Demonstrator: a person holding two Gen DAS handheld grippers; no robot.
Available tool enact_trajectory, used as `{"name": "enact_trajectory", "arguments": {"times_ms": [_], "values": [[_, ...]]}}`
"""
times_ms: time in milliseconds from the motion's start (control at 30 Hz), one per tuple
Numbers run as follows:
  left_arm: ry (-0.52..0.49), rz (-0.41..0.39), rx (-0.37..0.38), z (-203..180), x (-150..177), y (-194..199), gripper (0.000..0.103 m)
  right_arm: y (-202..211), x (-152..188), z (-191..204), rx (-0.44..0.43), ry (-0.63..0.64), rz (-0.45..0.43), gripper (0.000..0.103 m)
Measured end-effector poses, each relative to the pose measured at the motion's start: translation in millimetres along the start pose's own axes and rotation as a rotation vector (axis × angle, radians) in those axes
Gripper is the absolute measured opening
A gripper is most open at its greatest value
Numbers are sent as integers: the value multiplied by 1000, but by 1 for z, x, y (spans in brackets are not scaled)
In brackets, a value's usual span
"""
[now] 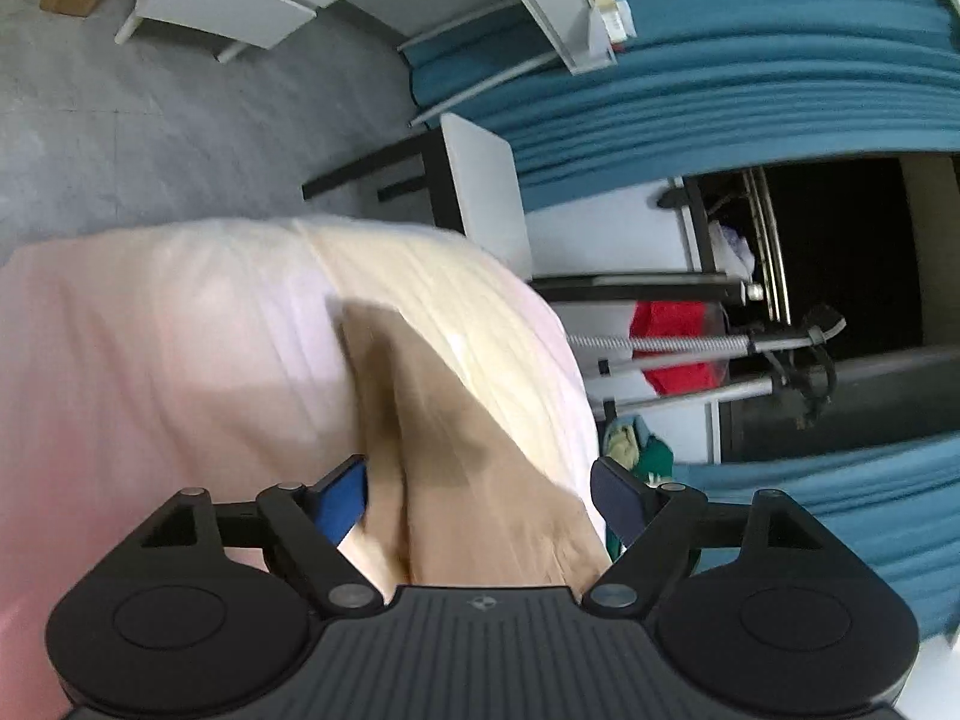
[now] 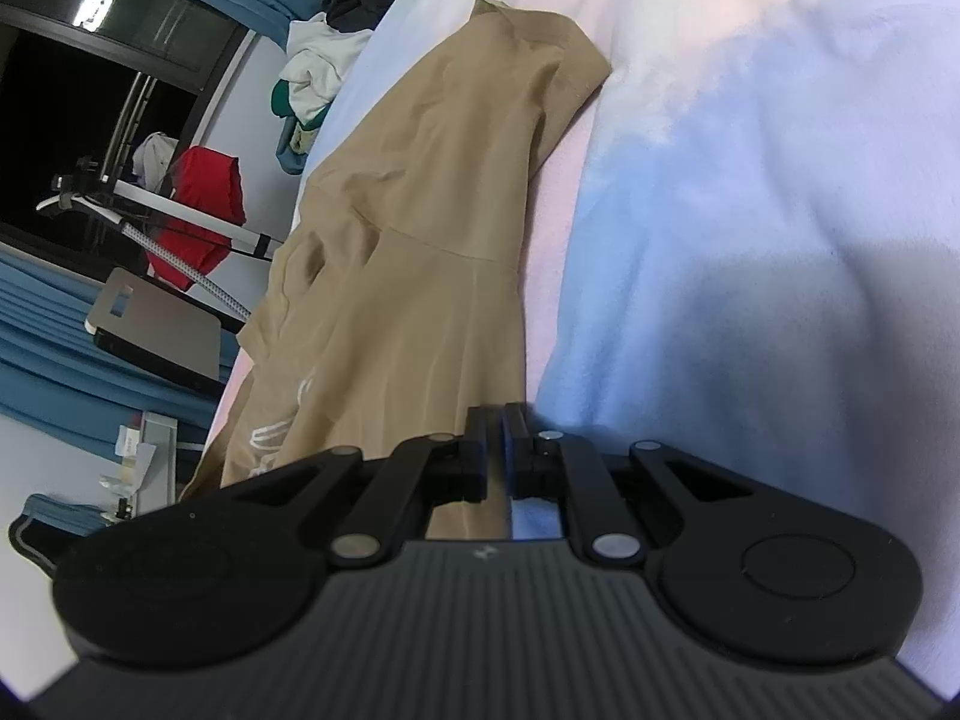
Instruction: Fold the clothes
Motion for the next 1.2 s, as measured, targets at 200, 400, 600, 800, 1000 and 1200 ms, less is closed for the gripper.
{"name": "enact_trajectory", "arguments": {"times_ms": [200, 400, 600, 800, 1000, 1200], "values": [[58, 49, 31, 4, 18, -20, 82, 2, 2, 0, -1, -6, 12, 9], [99, 72, 41, 19, 31, -59, 77, 1, 3, 1, 7, 2, 11, 9], [-130, -132, -62, 9, -11, -63, 44, -1, 3, 1, 15, 11, 5, 9], [-407, -197, -165, -17, -15, -75, 4, -2, 3, 2, 13, 0, 6, 9], [-997, -252, -113, -148, 62, -68, 4, 3, -1, 4, -3, -9, 8, 10], [-1459, -63, 49, -214, 239, -80, 6, 16, -10, 6, -11, 17, -21, 10]]}}
Point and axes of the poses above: each gripper's, at about its wrist camera, not at the fingertips, and y roughly against the way its jaws point, z to its left, x to its underside, the point moved 10 cm from there along -y, roughly the way its jaws point, and after that the axes turned 2 degrees about x, right-handed, at the moved point
